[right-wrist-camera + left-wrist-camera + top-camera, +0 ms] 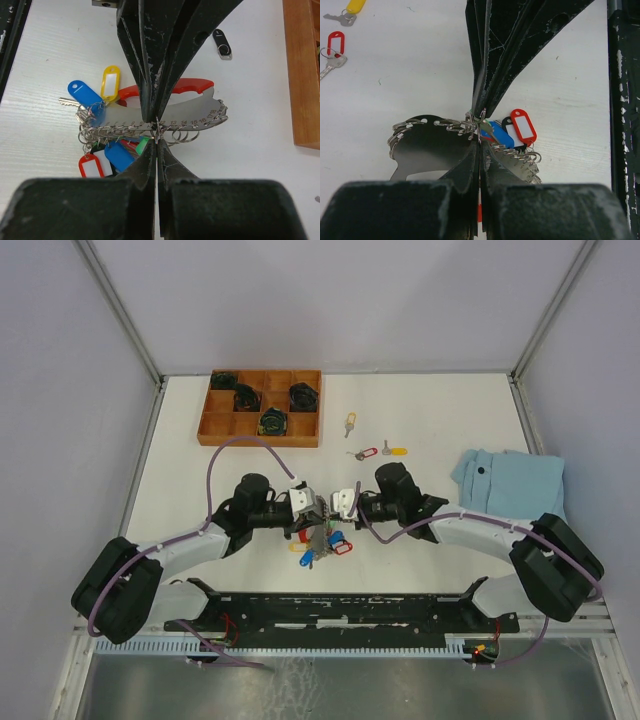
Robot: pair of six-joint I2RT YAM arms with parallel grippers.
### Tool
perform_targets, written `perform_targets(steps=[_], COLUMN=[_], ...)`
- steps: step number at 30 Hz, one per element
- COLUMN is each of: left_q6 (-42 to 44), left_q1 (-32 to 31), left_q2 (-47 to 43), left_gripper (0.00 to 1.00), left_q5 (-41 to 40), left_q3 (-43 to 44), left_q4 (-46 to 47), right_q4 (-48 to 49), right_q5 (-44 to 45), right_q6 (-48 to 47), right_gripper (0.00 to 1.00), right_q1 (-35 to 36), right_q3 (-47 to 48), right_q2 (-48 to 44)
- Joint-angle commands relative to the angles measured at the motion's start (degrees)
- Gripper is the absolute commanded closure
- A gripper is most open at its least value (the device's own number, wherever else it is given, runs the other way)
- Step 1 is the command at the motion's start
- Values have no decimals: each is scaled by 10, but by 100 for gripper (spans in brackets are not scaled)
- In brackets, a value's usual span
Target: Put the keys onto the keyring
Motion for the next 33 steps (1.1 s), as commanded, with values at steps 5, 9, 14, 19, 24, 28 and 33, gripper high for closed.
perform_targets(steps=[5,9,14,19,24,28,33], left_q6=[14,12,9,4,4,4,3], left_q1=[-4,-3,-3,-3,-3,-3,-4], left_q2=[-2,-7,-9,-13,-17,-19,-19], left_gripper=[97,97,97,97,97,97,97], left_q5=[41,38,35,17,0,-5,-9], left_q3=[7,3,1,-1,-3,-5,-4], left_q4=[43,52,55,55,55,55,56], right_q4=[23,22,14,0,-5,-5,-6], right_q5=[-12,-19,-17,5,30,50,57], right_q6=[-4,-2,-2,-13,-2,10,21], right_gripper=[100,99,100,99,100,99,100], right_q1=[18,21,25,24,24,24,22], right_q3=[36,41,46,37,17,-1,-14], right_q2=[14,21,25,8,-23,-47,-59])
